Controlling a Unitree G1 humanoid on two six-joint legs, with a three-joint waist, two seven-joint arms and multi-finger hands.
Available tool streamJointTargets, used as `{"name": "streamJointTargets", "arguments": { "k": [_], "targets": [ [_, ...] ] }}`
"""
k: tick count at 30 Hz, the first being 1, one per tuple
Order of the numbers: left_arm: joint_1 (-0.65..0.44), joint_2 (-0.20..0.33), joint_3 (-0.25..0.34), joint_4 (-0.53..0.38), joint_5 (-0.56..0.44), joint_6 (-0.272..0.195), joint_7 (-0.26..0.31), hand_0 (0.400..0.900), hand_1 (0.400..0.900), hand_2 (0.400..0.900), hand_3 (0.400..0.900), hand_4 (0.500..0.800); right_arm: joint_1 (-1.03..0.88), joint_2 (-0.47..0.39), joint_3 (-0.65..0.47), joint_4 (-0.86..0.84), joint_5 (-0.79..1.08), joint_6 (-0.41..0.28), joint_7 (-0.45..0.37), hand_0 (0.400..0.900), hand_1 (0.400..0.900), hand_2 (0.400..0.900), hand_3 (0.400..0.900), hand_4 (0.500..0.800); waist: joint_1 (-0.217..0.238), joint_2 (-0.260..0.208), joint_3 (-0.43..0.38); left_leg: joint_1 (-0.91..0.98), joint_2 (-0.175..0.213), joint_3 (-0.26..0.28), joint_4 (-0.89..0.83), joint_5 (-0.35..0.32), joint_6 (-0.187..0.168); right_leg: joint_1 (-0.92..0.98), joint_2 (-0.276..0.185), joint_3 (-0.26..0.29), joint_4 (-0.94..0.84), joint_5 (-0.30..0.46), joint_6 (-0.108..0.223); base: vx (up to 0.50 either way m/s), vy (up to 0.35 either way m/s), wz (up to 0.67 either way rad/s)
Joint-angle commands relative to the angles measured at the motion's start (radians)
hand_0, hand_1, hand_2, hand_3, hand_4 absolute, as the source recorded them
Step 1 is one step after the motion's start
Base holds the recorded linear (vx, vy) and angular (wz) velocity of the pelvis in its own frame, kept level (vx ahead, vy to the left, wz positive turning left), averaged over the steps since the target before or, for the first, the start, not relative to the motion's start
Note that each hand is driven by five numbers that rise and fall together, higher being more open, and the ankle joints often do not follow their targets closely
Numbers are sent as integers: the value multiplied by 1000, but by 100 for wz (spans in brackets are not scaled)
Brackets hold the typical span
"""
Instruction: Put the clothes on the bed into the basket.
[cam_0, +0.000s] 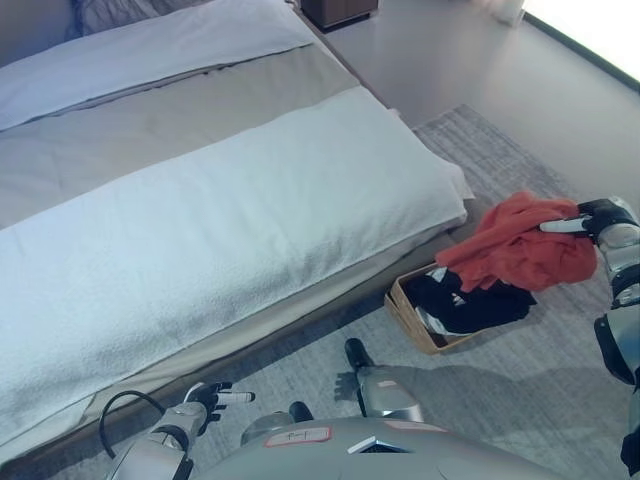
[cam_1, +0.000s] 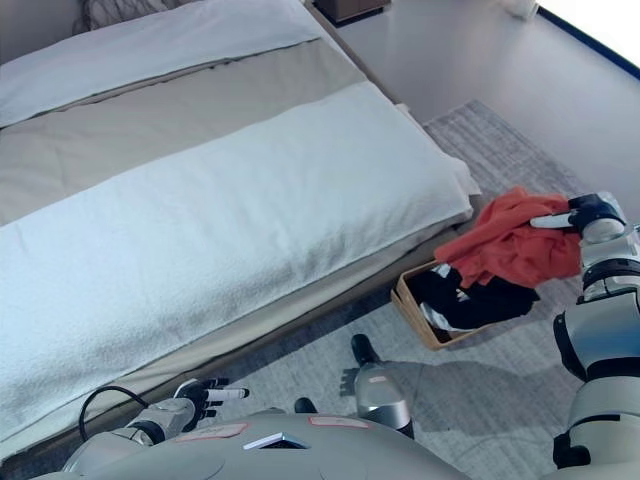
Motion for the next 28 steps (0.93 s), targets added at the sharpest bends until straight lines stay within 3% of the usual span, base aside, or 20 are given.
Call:
{"name": "streamJointTargets", "arguments": {
  "k": [1,2,28],
  "targets": [
    [-10,65,6,28,36,-3,31,900,900,900,900,800,-109,-98,18,37,1,-37,-33,535,535,535,535,581,10,1,-5,-27,-7,-82,146,-166,29,-6,-48,-3,53,1,82,-12,-8,8],
    [-13,68,8,29,36,-4,32,900,900,900,900,800,-108,-101,15,37,2,-35,-37,900,900,900,900,800,10,2,-5,-28,-6,-84,144,-164,28,-6,-49,-5,53,1,81,-8,-15,9],
    [-13,47,-1,20,28,-1,30,900,900,900,900,800,-55,-101,-14,37,5,-35,-36,900,900,900,900,800,28,-10,-6,-26,12,-109,117,-141,10,10,-50,-39,41,-9,60,-1,-10,3]
  ]
}}
